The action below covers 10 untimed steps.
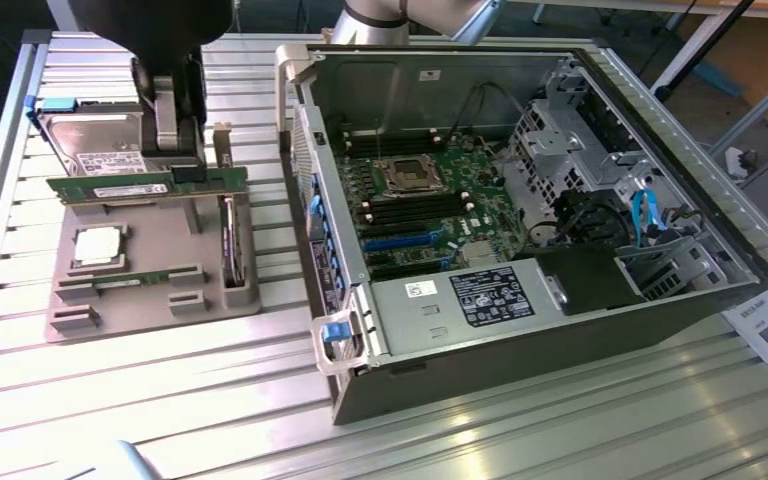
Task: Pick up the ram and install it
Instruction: 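Pick up the ram and move it above insertion slot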
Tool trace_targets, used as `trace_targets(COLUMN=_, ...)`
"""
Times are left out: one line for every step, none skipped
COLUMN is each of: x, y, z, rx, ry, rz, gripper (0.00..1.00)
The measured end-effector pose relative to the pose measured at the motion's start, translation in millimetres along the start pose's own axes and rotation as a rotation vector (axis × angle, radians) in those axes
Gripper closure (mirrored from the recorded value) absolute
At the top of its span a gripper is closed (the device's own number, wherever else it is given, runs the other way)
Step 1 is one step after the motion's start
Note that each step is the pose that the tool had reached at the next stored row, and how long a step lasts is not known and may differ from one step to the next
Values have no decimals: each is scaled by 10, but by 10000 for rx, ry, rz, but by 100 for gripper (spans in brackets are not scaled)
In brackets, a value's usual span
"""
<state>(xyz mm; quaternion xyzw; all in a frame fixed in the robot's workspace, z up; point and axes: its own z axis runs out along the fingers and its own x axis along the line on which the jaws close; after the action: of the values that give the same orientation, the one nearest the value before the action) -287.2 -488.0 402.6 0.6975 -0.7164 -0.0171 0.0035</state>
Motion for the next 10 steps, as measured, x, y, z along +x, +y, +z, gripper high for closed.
trace_targets(x=0, y=-26, z=0, rx=1, ry=-1, rz=0, gripper=88)
trace_targets(x=-1, y=-47, z=-1, rx=0, ry=0, rz=-1, gripper=88)
trace_targets(x=-1, y=-86, z=-2, rx=0, ry=0, rz=-1, gripper=88)
trace_targets(x=-2, y=-125, z=-4, rx=0, ry=0, rz=0, gripper=88)
trace_targets(x=-3, y=-161, z=-5, rx=0, ry=0, rz=-1, gripper=88)
trace_targets(x=-3, y=-183, z=-5, rx=0, ry=0, rz=-1, gripper=88)
trace_targets(x=-4, y=-214, z=-7, rx=-1, ry=0, rz=0, gripper=88)
trace_targets(x=-5, y=-255, z=-7, rx=1, ry=-1, rz=-1, gripper=88)
trace_targets(x=-6, y=-286, z=-8, rx=0, ry=0, rz=0, gripper=88)
trace_targets(x=-6, y=-305, z=-9, rx=0, ry=0, rz=1, gripper=88)
